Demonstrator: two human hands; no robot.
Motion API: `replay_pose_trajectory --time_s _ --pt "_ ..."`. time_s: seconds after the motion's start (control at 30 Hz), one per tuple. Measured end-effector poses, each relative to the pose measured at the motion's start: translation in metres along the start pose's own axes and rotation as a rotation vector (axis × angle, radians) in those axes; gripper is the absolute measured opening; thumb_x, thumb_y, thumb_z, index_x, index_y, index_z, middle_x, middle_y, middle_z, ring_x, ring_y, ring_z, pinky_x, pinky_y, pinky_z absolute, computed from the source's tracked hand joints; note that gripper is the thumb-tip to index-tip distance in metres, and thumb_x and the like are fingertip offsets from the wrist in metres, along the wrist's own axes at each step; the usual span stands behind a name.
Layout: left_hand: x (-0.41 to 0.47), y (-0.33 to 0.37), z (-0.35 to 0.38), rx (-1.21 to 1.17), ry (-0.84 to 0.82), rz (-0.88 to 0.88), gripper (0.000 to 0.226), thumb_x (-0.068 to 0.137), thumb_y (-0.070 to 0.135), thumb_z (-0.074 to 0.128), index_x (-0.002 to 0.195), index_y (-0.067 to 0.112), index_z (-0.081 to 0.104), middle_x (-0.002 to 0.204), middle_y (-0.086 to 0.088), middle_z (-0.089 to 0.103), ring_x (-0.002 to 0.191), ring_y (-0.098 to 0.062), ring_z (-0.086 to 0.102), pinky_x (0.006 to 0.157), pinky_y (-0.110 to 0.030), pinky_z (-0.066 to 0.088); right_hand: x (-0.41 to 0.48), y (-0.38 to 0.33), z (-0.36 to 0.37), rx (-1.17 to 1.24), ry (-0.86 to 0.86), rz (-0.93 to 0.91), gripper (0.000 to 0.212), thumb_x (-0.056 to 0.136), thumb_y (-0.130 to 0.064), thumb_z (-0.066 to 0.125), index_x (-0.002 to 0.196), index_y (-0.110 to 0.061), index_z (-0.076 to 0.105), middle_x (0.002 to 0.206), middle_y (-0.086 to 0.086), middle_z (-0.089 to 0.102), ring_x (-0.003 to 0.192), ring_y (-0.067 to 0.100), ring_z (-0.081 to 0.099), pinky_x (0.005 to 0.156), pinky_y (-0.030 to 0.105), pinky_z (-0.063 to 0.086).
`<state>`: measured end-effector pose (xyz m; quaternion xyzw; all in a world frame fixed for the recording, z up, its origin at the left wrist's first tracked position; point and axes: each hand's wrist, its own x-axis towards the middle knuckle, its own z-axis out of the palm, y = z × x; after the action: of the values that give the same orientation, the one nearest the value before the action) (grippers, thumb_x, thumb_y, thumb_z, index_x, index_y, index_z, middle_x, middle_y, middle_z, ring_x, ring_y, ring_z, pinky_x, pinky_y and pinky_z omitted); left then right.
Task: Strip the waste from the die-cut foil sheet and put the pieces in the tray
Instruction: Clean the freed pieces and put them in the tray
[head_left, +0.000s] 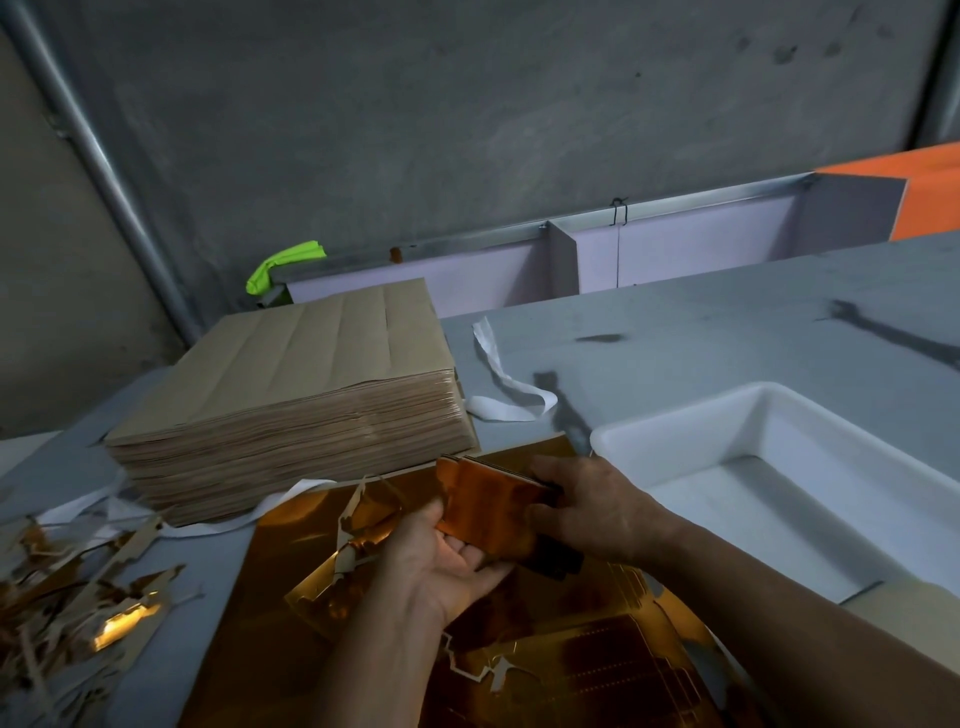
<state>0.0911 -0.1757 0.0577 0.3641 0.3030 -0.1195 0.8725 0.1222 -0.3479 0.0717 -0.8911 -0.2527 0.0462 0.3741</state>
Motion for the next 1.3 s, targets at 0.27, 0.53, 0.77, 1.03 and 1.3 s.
replay_pose_trajectory --time_s 0.27,0.53,0.77,1.03,1.3 --pt "0.004 0.001 -0.009 -0.023 -0.151 0.004 0.059 0.08 0.045 0.07 0.126 0.01 0.056 0.114 -0.021 0.07 0.109 -0.039 0.063 0.084 -0.053 0.051 0.003 0.0 -0.005 0.449 0.008 0.253 0.024 0.093 -0.016 0.064 0.115 -0.027 0.064 0.1 0.002 0.069 0.09 0.027 0.069 0.073 0.038 0.06" --pt "0.0 -0.01 0.002 0.077 -0.035 0.118 0.048 0.066 0.005 0.074 0.112 0.004 0.061 0.099 -0.02 0.074 0.088 -0.033 0.073 0.063 -0.036 0.058 0.002 0.002 -0.006 0.77 -0.026 0.29 0.025 0.092 -0.034 0.066 0.114 -0.021 0.065 0.107 0.015 0.07 0.089 0.032 0.073 0.068 0.038 0.059" --pt "0.0 -0.008 0.001 -0.058 -0.033 0.197 0.044 0.066 0.003 0.072 0.108 0.006 0.061 0.084 -0.015 0.075 0.089 -0.029 0.071 0.064 -0.036 0.054 0.0 -0.001 -0.006 0.687 -0.118 0.299 0.027 0.09 -0.013 0.068 0.115 -0.01 0.06 0.1 0.015 0.068 0.08 0.025 0.07 0.071 0.035 0.059" --pt "0.001 0.005 -0.01 -0.059 -0.01 0.31 0.044 0.064 0.01 0.071 0.107 0.011 0.06 0.09 -0.014 0.076 0.095 -0.031 0.067 0.066 -0.04 0.049 0.001 -0.001 -0.011 0.69 0.077 0.311 0.017 0.085 0.005 0.056 0.101 0.005 0.062 0.081 0.016 0.054 0.072 0.024 0.051 0.063 0.031 0.046" --pt "0.003 0.01 -0.033 0.384 -0.133 0.298 0.037 0.069 0.009 0.071 0.104 0.016 0.072 0.102 -0.015 0.074 0.103 -0.036 0.065 0.079 -0.046 0.054 0.003 0.001 -0.01 0.743 0.101 0.322 0.021 0.089 -0.001 0.058 0.101 -0.01 0.072 0.087 0.016 0.063 0.078 0.027 0.058 0.066 0.03 0.05"
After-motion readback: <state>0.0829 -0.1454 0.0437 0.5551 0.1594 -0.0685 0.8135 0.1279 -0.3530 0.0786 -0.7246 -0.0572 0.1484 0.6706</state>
